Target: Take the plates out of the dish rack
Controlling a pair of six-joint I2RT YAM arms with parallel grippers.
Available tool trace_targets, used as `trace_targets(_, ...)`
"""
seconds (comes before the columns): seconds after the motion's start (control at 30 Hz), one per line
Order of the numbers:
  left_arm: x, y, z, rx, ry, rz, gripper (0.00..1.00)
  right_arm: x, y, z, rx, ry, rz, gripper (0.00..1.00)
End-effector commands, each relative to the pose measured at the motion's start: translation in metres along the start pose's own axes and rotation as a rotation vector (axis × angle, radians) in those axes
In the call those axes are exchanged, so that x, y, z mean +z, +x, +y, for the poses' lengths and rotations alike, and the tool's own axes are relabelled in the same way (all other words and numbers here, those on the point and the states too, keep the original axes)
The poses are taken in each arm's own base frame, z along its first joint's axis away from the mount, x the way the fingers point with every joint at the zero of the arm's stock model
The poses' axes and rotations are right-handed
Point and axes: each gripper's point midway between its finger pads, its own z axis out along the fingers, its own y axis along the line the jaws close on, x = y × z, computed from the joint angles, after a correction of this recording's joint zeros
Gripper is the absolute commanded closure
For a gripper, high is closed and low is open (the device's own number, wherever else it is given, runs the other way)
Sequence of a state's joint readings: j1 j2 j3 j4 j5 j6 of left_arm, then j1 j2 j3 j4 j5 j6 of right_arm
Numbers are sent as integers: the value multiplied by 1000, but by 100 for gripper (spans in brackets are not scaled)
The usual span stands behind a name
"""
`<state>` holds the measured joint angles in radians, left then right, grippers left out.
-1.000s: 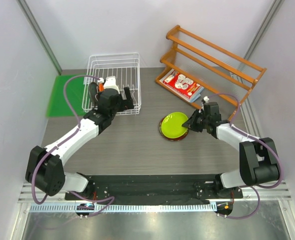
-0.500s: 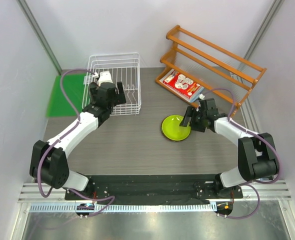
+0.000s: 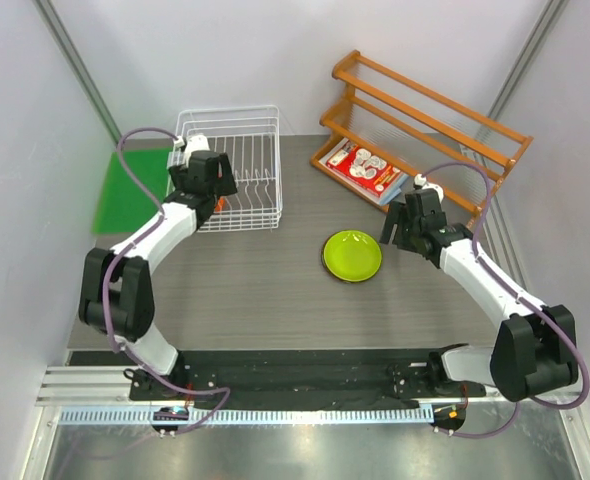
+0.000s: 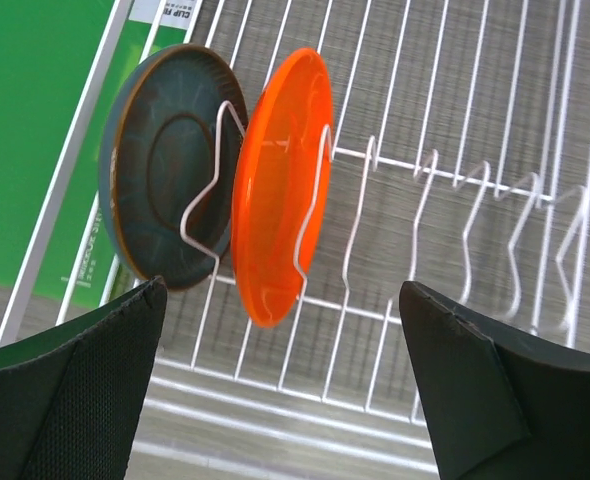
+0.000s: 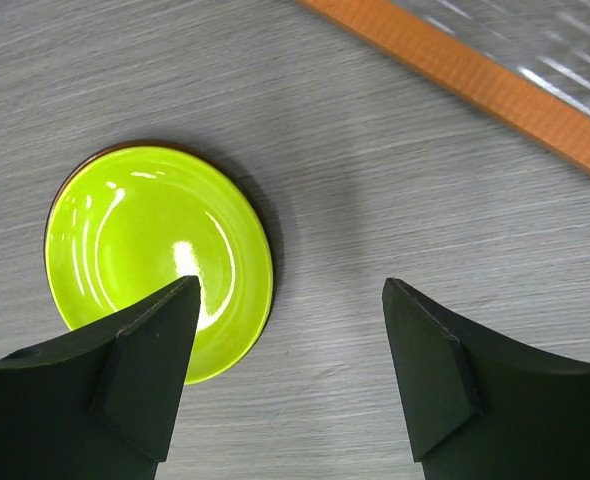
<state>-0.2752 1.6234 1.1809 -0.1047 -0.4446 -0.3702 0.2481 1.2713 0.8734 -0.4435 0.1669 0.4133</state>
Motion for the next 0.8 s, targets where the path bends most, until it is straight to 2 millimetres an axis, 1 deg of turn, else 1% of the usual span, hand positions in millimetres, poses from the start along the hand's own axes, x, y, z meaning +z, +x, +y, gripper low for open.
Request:
trace_targets(0.0,25,-28,-4,-8,-12,-78,4,-4,-15,-1,-11,27,-39,21)
trace_targets(0.03,30,-34,-5,-12,-13,-87,5,-1,-13,-2,-12,32,-27,21)
trace_targets(0.07,41,-27,-4,-6,-26,-74,6,1,-11,-1,-16,29,-21,21)
trace_targets(0.1,45,-27,-4,-8,-28,-71,8,2,-10,-1,-16,29,-18,21)
trace_targets(0.13,49,-31,-5,-12,-29,-76,9,3,-9,-1,-17,29,-13,21)
trace_targets(0.17,56,-23,-4,-2,-40,-60,14,5,-7,-1,-19,31,-6,22)
trace_targets(0.2,59,-26,-2,-7,-51,-66,17,7,-6,-2,-21,33,-3,22)
trace_targets(0.23,62,-26,-3,-3,-52,-63,21,8,-6,-2,-23,35,-1,23)
trace_targets(0.27,65,-26,-2,-3,-56,-63,31,9,-5,-2,-24,37,4,23)
trace_targets(0.3,71,-23,-2,1,-68,-59,33,10,-4,-2,-25,37,5,23)
trace_targets(0.33,74,-23,0,2,-80,-60,33,12,-3,-2,-31,38,13,23)
trace_targets(0.4,79,-19,1,7,-86,-51,37,14,-2,-2,-31,39,17,23)
trace_targets(0.43,80,-19,2,8,-91,-51,43,15,-2,-3,-31,42,16,23)
trace_targets(0.47,80,-19,2,10,-96,-51,56,15,-1,-2,-34,41,20,23)
trace_targets(0.53,78,-20,5,7,-106,-55,65,17,0,-3,-34,45,23,23)
trace_targets(0.57,78,-26,4,-3,-99,-77,66,18,1,-3,-35,43,24,23)
trace_targets(0.6,77,-25,4,1,-100,-76,68,18,1,-3,-33,43,27,23)
trace_targets(0.63,74,-28,6,0,-104,-84,77,19,3,-3,-34,42,30,23)
trace_targets(0.7,72,-30,7,9,-109,-85,86,20,4,-3,-35,41,32,23)
trace_targets(0.73,69,-33,9,10,-110,-89,92,20,5,-3,-37,41,35,23)
trace_targets(0.77,66,-36,10,5,-118,-97,96,20,4,-4,-34,42,31,23)
